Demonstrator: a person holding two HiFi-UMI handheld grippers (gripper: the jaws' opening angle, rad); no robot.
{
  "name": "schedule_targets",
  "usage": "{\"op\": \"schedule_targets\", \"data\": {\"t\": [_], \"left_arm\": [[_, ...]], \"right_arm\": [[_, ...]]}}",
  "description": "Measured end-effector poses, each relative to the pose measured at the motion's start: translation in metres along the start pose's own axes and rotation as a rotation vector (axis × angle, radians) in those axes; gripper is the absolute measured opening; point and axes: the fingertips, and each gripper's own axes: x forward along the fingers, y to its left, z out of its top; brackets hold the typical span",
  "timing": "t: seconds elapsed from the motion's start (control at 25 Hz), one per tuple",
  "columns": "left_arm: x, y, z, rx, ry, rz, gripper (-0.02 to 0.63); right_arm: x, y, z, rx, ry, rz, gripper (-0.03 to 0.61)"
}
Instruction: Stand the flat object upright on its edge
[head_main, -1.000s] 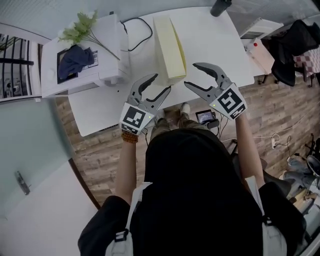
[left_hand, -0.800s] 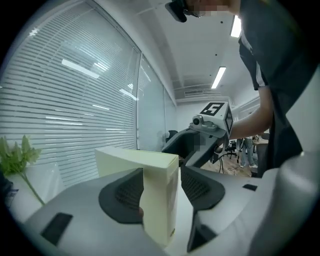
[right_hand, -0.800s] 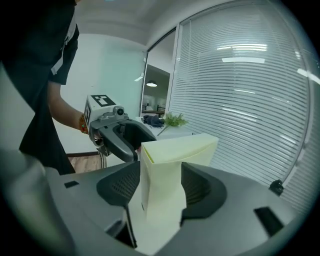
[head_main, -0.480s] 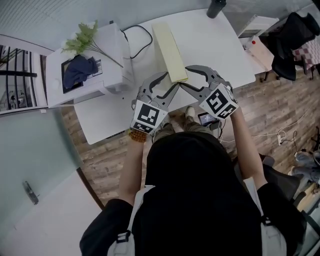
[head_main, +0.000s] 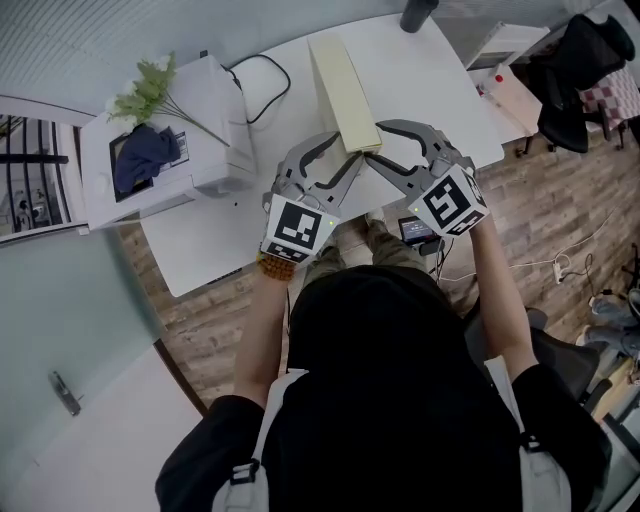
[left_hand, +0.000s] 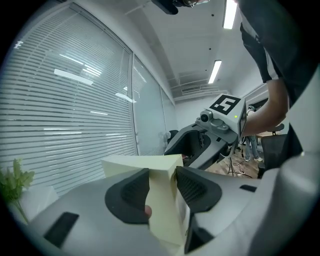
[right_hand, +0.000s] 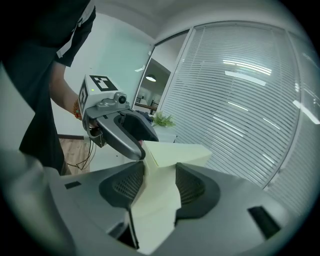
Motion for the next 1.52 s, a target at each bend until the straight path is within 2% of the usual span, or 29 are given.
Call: {"op": "schedule_targets", "data": {"t": [0.32, 0.6, 0.72, 0.8, 1.08, 1.52], "left_arm": [[0.062, 0.000, 0.009, -0.010, 0.027, 0.066, 0.173], [0.085, -0.013, -0.005, 0.001, 0.066, 0.079, 0.176], [0.079, -0.011, -0.014, -0.030, 0.051, 0.096, 0.187], [0.077, -0.007, -0.023, -0.048, 0.073, 0.115, 0.202], [0.098, -0.011, -0.030, -0.035, 0.133, 0.108, 0.204], [0.114, 0.001, -0.029, -0.066, 0.131, 0.139, 0.198]], "right_arm": [[-0.012, -0.051, -0.040, -0.054, 0.007, 0.049, 0.193], [-0.014, -0.056, -0.071, -0.110, -0.022, 0.099, 0.196], [-0.017, -0.057, -0.076, -0.094, -0.077, 0.092, 0.201], [-0.018, -0.058, -0.082, -0.071, -0.093, 0.106, 0.207], [-0.009, -0.058, -0.083, -0.104, -0.092, 0.145, 0.206], [0.000, -0.074, -0.089, -0.103, -0.083, 0.148, 0.198]]}}
